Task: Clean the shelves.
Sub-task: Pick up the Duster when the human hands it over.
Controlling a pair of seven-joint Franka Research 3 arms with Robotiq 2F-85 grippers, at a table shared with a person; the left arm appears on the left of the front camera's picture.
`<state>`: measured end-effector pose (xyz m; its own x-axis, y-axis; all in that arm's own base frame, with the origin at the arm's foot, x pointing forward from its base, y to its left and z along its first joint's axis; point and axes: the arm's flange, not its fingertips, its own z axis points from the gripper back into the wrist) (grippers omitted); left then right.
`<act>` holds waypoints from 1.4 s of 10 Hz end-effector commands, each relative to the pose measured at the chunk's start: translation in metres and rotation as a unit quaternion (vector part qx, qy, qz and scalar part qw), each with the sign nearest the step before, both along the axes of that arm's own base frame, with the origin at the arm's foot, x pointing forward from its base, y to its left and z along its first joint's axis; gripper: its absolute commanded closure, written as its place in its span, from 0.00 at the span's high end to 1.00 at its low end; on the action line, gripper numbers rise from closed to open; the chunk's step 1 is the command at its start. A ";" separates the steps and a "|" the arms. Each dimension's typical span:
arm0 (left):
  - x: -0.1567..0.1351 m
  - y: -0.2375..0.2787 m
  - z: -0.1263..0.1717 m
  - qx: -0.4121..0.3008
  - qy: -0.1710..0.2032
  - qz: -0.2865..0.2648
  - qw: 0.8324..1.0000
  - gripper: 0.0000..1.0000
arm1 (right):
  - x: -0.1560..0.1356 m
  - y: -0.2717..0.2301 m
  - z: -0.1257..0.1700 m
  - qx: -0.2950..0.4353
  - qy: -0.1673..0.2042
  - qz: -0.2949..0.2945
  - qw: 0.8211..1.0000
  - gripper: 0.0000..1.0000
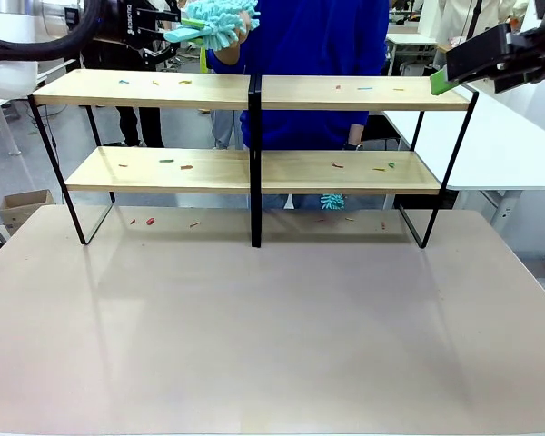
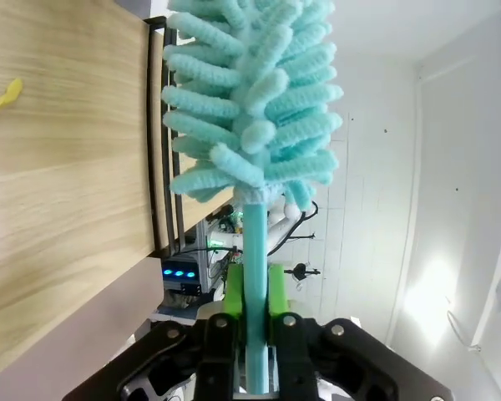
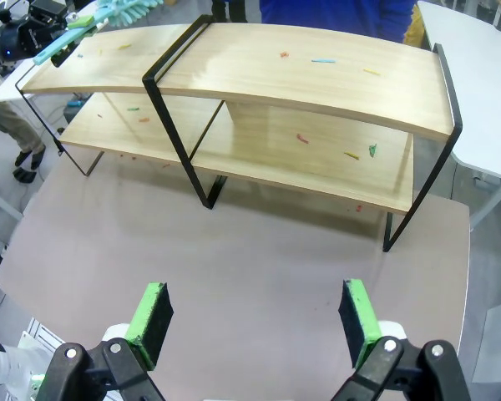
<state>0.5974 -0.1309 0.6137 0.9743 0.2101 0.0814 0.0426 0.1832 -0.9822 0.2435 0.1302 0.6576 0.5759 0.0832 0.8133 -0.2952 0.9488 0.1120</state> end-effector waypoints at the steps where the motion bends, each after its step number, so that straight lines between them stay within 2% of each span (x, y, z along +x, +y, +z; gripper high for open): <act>1: -0.006 -0.001 -0.002 0.021 -0.005 -0.004 1.000 0.00 | 0.000 0.000 0.001 0.003 0.000 0.001 1.000 1.00; 2: -0.011 0.002 0.002 0.028 -0.013 -0.011 0.999 0.00 | 0.000 0.000 0.001 0.003 0.000 0.001 1.000 1.00; 3: -0.021 0.014 0.014 0.049 -0.019 -0.042 0.998 0.00 | 0.000 0.000 0.001 0.003 0.000 0.001 1.000 1.00; 4: -0.042 0.042 0.035 0.062 -0.051 -0.047 0.996 0.00 | 0.000 0.000 0.001 0.003 0.000 0.001 1.000 1.00; 6: -0.115 0.121 0.076 0.110 -0.128 -0.083 0.982 0.00 | 0.000 0.000 0.001 0.003 0.000 0.001 1.000 1.00; 7: -0.166 0.168 0.087 0.142 -0.165 -0.098 0.971 0.00 | 0.000 0.000 0.001 0.003 0.000 0.001 1.000 1.00; 8: -0.207 0.212 0.092 0.165 -0.190 -0.058 0.966 0.00 | 0.000 0.000 0.001 0.003 0.000 0.001 1.000 1.00; 10: -0.270 0.301 0.085 0.150 -0.185 0.073 0.969 0.00 | 0.000 0.000 0.001 0.003 0.000 0.001 1.000 1.00; 12: -0.304 0.344 0.064 0.122 -0.173 0.152 0.966 0.00 | 0.000 0.000 0.001 0.003 0.000 0.001 1.000 1.00; 13: -0.309 0.358 0.050 0.103 -0.159 0.203 0.961 0.00 | 0.000 0.000 0.001 0.003 0.000 0.001 1.000 1.00; 14: -0.302 0.362 0.036 0.063 -0.152 0.208 0.964 0.00 | 0.000 0.000 0.001 0.003 0.000 0.001 1.000 1.00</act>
<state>0.2803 0.2528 0.6548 0.7568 0.5077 0.4117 0.1890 0.4330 -0.8814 0.2435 0.1300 0.6577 0.5758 0.0829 0.8133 -0.2955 0.9487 0.1126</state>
